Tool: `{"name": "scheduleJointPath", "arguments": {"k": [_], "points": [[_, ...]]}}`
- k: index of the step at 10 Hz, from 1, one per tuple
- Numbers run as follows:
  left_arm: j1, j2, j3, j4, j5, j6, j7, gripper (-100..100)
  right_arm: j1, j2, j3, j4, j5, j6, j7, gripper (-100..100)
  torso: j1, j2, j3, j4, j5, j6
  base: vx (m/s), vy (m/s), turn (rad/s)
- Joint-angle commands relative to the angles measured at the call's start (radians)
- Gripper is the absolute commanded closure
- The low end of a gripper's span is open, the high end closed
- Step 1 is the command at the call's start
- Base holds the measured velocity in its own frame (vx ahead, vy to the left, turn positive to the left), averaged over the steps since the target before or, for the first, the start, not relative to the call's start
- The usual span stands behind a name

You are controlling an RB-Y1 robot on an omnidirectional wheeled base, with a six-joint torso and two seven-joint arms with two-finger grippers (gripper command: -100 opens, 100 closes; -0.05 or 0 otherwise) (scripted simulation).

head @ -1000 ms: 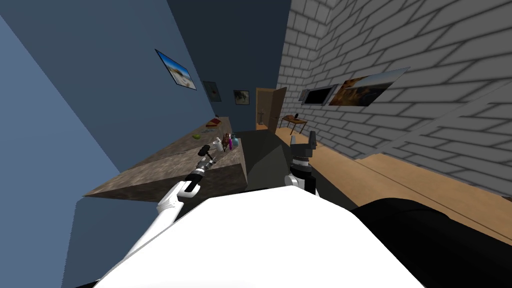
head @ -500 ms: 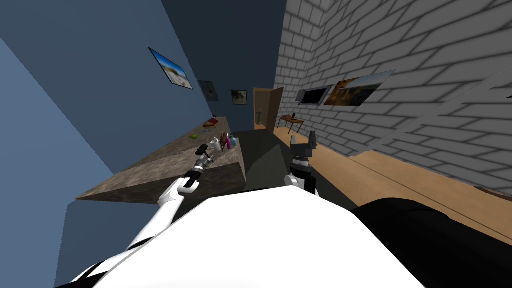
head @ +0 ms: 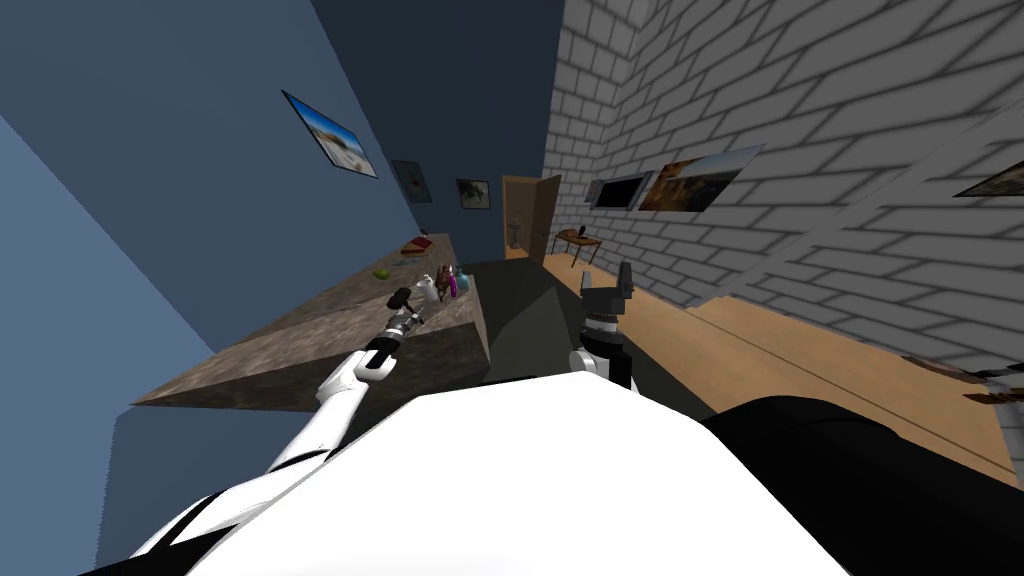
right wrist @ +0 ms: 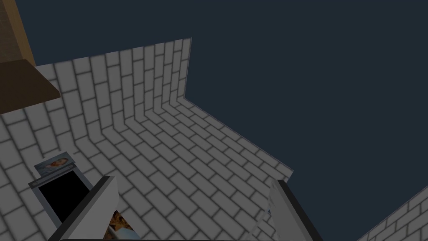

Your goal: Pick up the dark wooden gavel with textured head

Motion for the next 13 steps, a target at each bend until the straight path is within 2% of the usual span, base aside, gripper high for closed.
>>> {"name": "scheduleJointPath", "arguments": {"k": [1,2,3,4,5,6,7,8,9,10,11,12,13], "points": [[-0.013,0.001,0.004,0.05,0.002,-0.007,-0.005,-100,0.0,0.0,0.0,0.0,0.0,0.0,0.0,0,0.0,0.0,0.0,0.0,0.0,0.0,-0.038,-0.019,0.002],[-0.013,0.001,0.004,0.056,0.002,-0.007,-0.005,-100,0.0,0.0,0.0,0.0,0.0,0.0,0.0,0,0.001,-0.001,-0.001,0.0,0.0,0.0,-0.005,-0.003,0.016],[-0.062,0.019,0.018,0.097,0.017,-0.031,-0.018,-100,0.0,0.0,0.0,0.0,0.0,0.0,0.0,0,0.002,-0.003,-0.002,-0.001,0.0,-0.001,-0.058,-0.029,-0.151],[-0.08,0.019,0.018,0.149,0.017,-0.031,-0.018,-100,0.0,0.0,0.0,0.0,0.0,0.0,0.0,0,0.001,-0.002,-0.001,0.0,0.0,0.001,-0.078,-0.036,-0.075],[-0.08,0.019,0.018,0.156,0.017,-0.031,-0.018,-100,0.0,0.0,0.0,0.0,0.0,0.0,0.0,0,0.0,0.0,0.0,0.0,0.0,0.0,-0.04,-0.022,0.03],[-0.125,0.038,0.032,0.192,0.031,-0.056,-0.031,-100,0.0,0.0,0.0,0.0,0.0,0.0,0.0,0,0.001,-0.001,-0.001,0.0,0.0,-0.001,-0.064,-0.039,-0.128],[-0.147,0.038,0.032,0.238,0.031,-0.056,-0.031,-100,0.0,0.0,0.0,0.0,0.0,0.0,0.0,0,0.0,-0.001,0.0,0.0,0.0,0.0,-0.071,-0.035,-0.079],[-0.147,0.038,0.032,0.256,0.031,-0.056,-0.031,-100,0.0,0.0,0.0,0.0,0.0,0.0,0.0,0,0.0,0.0,0.0,0.0,0.0,0.0,-0.039,-0.019,0.017],[-0.194,0.057,0.047,0.295,0.046,-0.08,-0.044,-100,0.0,0.0,0.0,0.0,0.0,0.0,0.0,0,0.001,-0.001,-0.001,0.0,0.0,-0.001,-0.078,-0.046,-0.101],[-0.214,0.057,0.047,0.309,0.046,-0.08,-0.044,-100,0.0,0.0,0.0,0.0,0.0,0.0,0.0,0,0.0,0.0,0.0,0.0,0.0,0.0,-0.075,-0.046,-0.084],[-0.214,0.057,0.047,0.349,0.046,-0.08,-0.044,-100,0.0,0.0,0.0,0.0,0.0,0.0,0.0,0,0.0,0.0,0.0,0.0,0.0,0.0,-0.032,-0.02,-0.01],[-0.22,0.057,0.048,0.345,0.045,-0.087,-0.048,-100,0.0,0.0,0.0,0.0,0.0,0.0,0.0,0,0.001,-0.002,-0.001,0.0,0.0,-0.001,-0.01,-0.006,0.003],[-0.221,0.057,0.048,0.351,0.045,-0.089,-0.05,100,0.0,0.0,0.0,0.0,0.0,0.0,0.0,0,0.002,-0.003,-0.002,-0.001,0.0,-0.001,0.0,0.0,0.0]]}}
